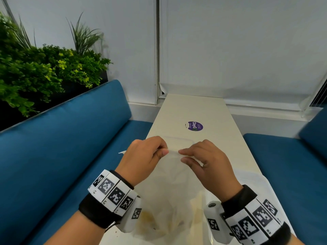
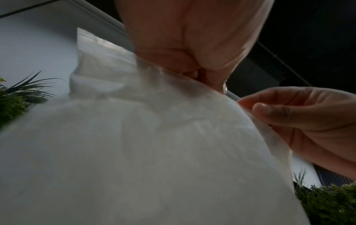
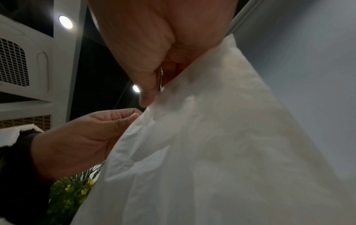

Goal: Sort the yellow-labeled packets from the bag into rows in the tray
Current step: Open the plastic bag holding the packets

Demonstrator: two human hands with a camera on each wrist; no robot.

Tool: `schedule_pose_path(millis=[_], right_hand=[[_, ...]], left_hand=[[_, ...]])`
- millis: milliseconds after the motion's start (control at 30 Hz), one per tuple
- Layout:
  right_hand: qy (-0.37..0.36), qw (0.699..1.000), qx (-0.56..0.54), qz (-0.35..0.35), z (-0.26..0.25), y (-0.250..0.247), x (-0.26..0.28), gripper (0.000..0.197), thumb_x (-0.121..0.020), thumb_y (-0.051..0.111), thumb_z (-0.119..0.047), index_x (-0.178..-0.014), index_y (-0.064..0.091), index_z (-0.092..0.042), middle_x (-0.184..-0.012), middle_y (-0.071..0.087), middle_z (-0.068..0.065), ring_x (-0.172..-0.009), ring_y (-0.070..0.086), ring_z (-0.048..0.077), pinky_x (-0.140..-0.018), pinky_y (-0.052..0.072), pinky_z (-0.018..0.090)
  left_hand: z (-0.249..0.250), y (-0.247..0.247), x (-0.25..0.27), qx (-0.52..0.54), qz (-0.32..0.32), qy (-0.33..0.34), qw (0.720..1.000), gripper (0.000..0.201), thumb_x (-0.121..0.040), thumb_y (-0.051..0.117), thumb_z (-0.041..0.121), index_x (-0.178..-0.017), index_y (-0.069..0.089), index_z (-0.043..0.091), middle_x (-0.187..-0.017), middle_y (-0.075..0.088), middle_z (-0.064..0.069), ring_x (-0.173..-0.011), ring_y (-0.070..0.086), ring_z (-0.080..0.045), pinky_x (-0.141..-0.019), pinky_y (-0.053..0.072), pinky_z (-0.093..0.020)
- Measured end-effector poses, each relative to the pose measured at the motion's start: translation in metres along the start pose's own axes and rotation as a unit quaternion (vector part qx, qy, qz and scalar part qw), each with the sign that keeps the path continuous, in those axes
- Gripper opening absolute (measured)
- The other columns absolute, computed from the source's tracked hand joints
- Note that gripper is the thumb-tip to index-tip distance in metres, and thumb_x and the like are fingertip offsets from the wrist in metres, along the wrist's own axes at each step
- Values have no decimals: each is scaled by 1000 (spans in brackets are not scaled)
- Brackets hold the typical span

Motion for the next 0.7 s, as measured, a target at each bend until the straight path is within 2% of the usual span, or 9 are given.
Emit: schedule_pose_path(millis=[100, 167, 233, 267, 367, 433, 500, 600, 700], right_hand=[[18, 1000, 4, -3, 1, -2, -10, 15, -81, 58, -28, -78, 69, -18, -73, 63, -6, -73, 43, 7, -63, 38, 21], [29, 999, 17, -21, 3, 5, -11, 8, -78, 59, -22, -73, 64, -18, -70, 60, -7, -71, 42, 7, -62, 37, 21], [28, 998, 54, -34, 2, 12, -9, 15, -79, 50, -23, -71, 62, -19, -66, 59, -8, -67, 47, 7, -55, 38, 17], [30, 996, 71, -38, 2, 14, -7, 19, -79, 45, -23, -70, 61, -20, -65, 59, -9, -64, 51, 9, -52, 39, 16], [34, 996, 67, -44, 3, 18, -1, 21, -79, 42, -26, -70, 61, -22, -65, 60, -11, -64, 49, 7, -54, 38, 14], [13, 997, 44, -59, -2, 24, 2, 21, -80, 47, -31, -76, 65, -21, -71, 63, -10, -70, 48, 5, -59, 38, 14], [-5, 997, 54, -60, -10, 28, 5, 21, -79, 50, -32, -77, 68, -22, -75, 64, -9, -70, 53, 8, -57, 42, 17], [16, 996, 72, -47, -9, 29, 7, 18, -78, 53, -32, -69, 65, -22, -71, 61, -10, -66, 53, 9, -53, 41, 17], [26, 990, 115, -79, -6, 35, 6, 13, -72, 61, -30, -61, 59, -23, -62, 56, -11, -56, 54, 11, -41, 41, 20]], left_hand=[[13, -11, -2, -75, 35, 13, 996, 27, -91, 48, 36, -76, 60, 16, -49, 41, 15, -40, 31, -6, -46, 14, -7], [19, -8, -3, -82, 18, 33, 996, 40, -90, 39, 46, -71, 59, 17, -43, 46, 10, -32, 35, -9, -45, 9, -6], [14, 3, 3, -74, -7, 38, 997, 49, -90, 31, 56, -71, 58, 20, -42, 50, 9, -32, 41, -8, -46, 8, -3], [9, 8, 8, -62, -19, 28, 998, 46, -88, 34, 57, -72, 58, 22, -43, 51, 10, -33, 43, -7, -47, 8, -2], [-3, 9, 16, -30, -8, -10, 999, 31, -83, 44, 52, -75, 59, 27, -51, 57, 14, -41, 49, -2, -48, 15, 0], [-1, 10, 16, -15, -5, -8, 1000, 26, -83, 49, 47, -74, 60, 26, -61, 60, 15, -57, 52, -4, -51, 19, -1], [3, 10, 15, 6, 6, 0, 1000, 17, -81, 58, 39, -74, 61, 23, -67, 60, 14, -72, 50, -6, -53, 25, -5], [4, 12, 16, 16, 3, -3, 1000, 11, -79, 62, 33, -75, 60, 23, -69, 60, 13, -69, 50, -5, -53, 33, -11], [-1, 10, 20, -7, -11, -6, 1000, 8, -77, 62, 33, -73, 58, 27, -68, 60, 14, -69, 50, -5, -51, 38, -18]])
Point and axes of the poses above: each hand's wrist, its own x-axis away from the middle knuckle, its own y-axis out of the palm, z = x × y, the point moved 10 cm from there along -x, towards the middle knuckle
